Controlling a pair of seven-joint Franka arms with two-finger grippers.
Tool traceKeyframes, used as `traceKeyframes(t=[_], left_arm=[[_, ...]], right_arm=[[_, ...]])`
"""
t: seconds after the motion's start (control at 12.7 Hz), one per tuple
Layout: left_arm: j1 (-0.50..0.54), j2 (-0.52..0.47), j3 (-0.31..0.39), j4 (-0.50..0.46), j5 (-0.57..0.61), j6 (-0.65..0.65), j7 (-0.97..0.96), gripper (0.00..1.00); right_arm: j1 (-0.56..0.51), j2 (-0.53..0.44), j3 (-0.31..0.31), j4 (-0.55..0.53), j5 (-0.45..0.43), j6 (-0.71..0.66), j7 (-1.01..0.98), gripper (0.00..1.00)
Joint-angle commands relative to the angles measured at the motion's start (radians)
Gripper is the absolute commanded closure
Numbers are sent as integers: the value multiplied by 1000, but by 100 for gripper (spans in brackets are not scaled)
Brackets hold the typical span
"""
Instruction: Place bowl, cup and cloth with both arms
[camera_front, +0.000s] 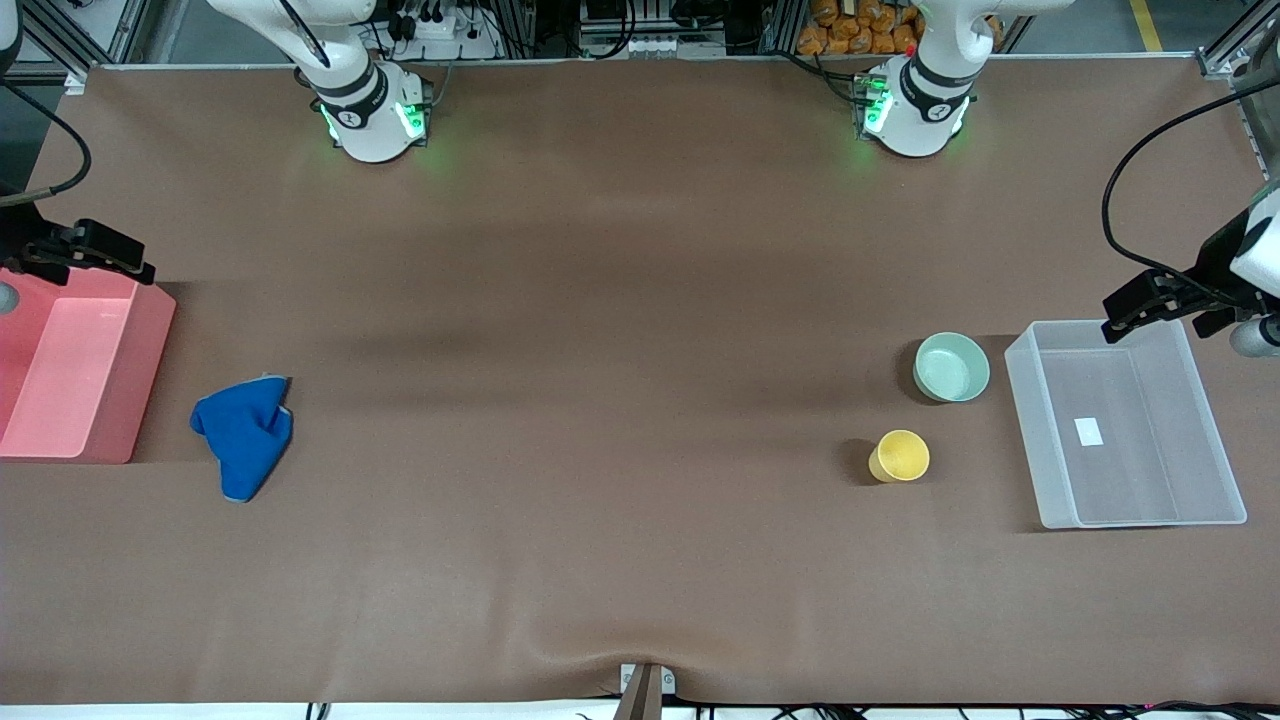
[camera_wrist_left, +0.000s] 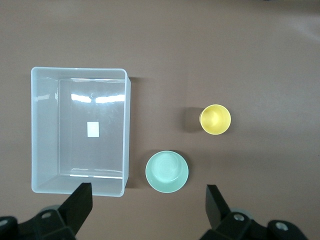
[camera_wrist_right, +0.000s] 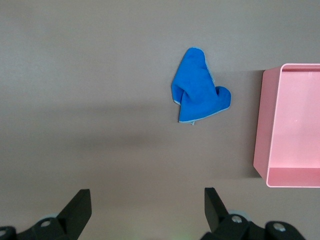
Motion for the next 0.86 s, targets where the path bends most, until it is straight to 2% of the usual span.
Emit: traceKeyframes(t=[0.0, 0.79], left_arm=[[13, -1, -12, 11, -22, -19, 17, 0], [9, 7, -13, 3, -25, -19, 6, 0]], right_arm=[[-15, -27, 11, -22, 3, -5, 11, 0], [-18, -11, 9, -1, -4, -4, 17, 0]])
